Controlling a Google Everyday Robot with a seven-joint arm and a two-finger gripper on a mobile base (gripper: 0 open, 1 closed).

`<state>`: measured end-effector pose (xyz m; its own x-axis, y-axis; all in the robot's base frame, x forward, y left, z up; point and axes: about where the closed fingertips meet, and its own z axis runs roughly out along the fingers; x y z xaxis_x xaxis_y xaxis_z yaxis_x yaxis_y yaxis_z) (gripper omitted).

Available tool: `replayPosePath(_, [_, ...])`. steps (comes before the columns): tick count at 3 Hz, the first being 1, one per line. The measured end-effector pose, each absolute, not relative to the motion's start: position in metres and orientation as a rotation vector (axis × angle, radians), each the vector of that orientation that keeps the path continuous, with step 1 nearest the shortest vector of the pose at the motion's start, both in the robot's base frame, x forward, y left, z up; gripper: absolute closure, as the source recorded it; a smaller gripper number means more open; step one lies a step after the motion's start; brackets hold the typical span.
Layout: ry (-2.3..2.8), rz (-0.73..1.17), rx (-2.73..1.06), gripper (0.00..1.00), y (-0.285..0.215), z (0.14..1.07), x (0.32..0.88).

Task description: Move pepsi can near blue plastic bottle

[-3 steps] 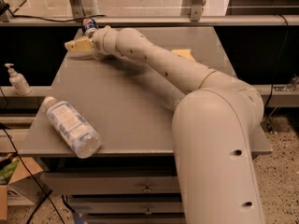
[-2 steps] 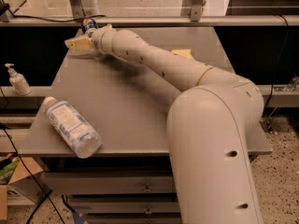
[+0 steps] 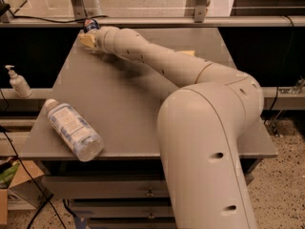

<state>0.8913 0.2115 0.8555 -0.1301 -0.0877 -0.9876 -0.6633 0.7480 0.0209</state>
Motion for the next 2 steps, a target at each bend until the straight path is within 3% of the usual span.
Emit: replayPosePath(2, [1.695, 0.547, -0.632, 0.86, 0.201, 0.852, 0.895])
